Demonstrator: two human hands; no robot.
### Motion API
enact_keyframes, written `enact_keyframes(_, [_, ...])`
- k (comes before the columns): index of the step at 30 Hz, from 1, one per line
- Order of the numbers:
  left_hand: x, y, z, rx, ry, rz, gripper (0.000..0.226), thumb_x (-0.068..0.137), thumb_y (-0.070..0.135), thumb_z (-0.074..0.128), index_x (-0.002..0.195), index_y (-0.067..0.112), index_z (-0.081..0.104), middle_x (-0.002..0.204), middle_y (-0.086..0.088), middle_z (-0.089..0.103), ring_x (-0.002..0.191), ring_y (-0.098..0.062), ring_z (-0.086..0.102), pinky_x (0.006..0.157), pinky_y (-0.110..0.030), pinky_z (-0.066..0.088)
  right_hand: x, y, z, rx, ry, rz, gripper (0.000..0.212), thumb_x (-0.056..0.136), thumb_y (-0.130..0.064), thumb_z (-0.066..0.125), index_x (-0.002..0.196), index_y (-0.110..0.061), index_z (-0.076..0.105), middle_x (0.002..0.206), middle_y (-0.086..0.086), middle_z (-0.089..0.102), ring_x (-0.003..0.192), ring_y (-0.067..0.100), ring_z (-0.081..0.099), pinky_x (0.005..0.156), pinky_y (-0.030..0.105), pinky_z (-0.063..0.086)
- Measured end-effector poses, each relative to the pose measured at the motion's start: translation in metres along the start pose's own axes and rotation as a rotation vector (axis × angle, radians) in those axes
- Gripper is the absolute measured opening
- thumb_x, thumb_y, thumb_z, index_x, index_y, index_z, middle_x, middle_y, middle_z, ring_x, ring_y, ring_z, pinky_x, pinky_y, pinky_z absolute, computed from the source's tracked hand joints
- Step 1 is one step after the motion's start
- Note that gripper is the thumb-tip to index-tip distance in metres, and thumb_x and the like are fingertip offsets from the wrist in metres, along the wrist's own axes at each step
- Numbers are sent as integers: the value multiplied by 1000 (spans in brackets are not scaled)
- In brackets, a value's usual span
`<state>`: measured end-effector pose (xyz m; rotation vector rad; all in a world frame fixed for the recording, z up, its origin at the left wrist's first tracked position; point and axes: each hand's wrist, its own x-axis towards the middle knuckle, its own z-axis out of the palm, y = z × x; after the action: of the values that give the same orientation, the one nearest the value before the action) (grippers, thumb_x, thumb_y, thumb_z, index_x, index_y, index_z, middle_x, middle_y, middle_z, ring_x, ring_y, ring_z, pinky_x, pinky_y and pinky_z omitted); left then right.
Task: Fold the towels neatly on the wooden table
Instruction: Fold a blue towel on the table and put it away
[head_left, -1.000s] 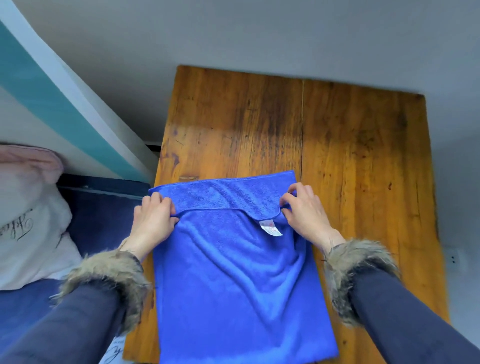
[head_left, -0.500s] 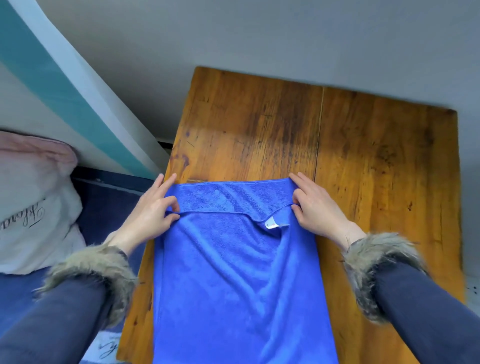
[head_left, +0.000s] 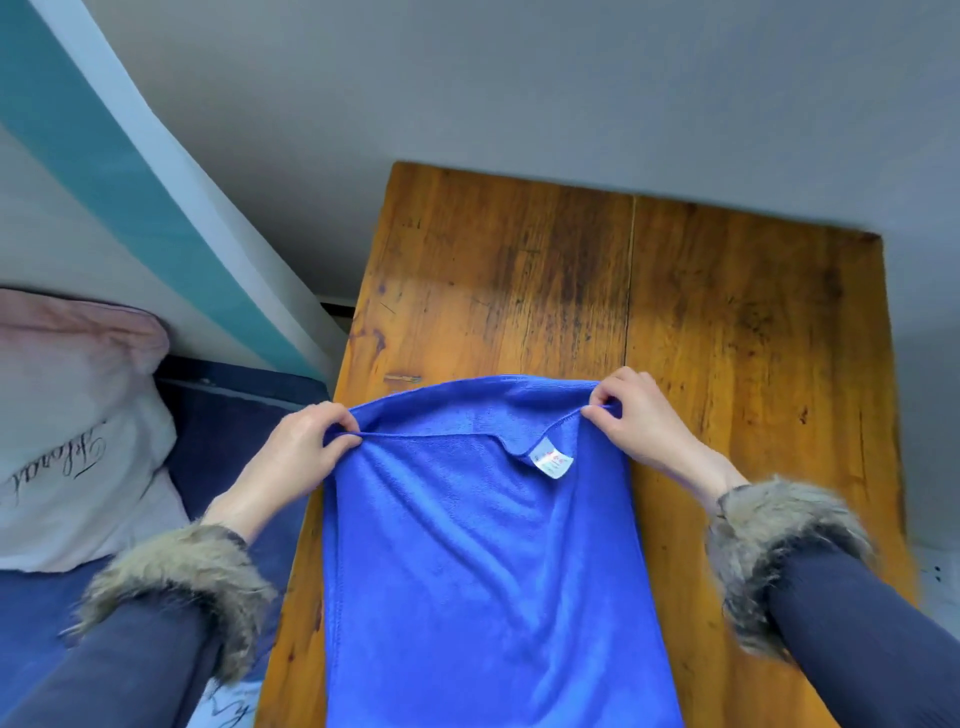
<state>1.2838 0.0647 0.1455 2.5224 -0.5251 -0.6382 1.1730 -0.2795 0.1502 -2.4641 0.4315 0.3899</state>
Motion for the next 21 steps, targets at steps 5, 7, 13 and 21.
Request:
enact_keyframes(5, [-28, 7, -28, -69, -31, -52, 22, 87, 10, 59, 73, 24, 52, 65, -1, 57, 57, -11, 45, 59, -22, 37, -51, -16, -30, 244, 29, 129, 20, 87, -15, 61, 69, -20, 55, 90, -1, 54, 85, 13, 50, 73, 22, 33])
enact_keyframes(7, [-34, 13, -43, -72, -12, -19, 20, 87, 8, 59, 74, 22, 52, 62, 2, 54, 56, -9, 43, 57, -16, 35, -68, -27, -42, 324, 56, 178, 16, 87, -15, 61, 71, -17, 58, 94, 1, 57, 88, 13, 52, 73, 23, 35])
enact_keyframes(13, [-54, 41, -85, -158, 100, 113, 21, 89, 4, 55, 75, 20, 51, 69, 6, 57, 64, 0, 49, 63, -8, 34, -124, -51, -71, 616, 146, 282, 14, 86, -16, 65, 72, -13, 63, 76, -1, 61, 69, 6, 52, 72, 22, 39])
enact_keyframes(21, [-84, 79, -109, -214, 232, 189, 25, 89, -1, 53, 76, 19, 51, 74, 3, 59, 65, 7, 49, 63, -4, 34, -187, -46, -89, 719, -61, 375, 12, 84, -14, 66, 84, -2, 68, 85, 2, 65, 73, 16, 47, 62, 22, 40])
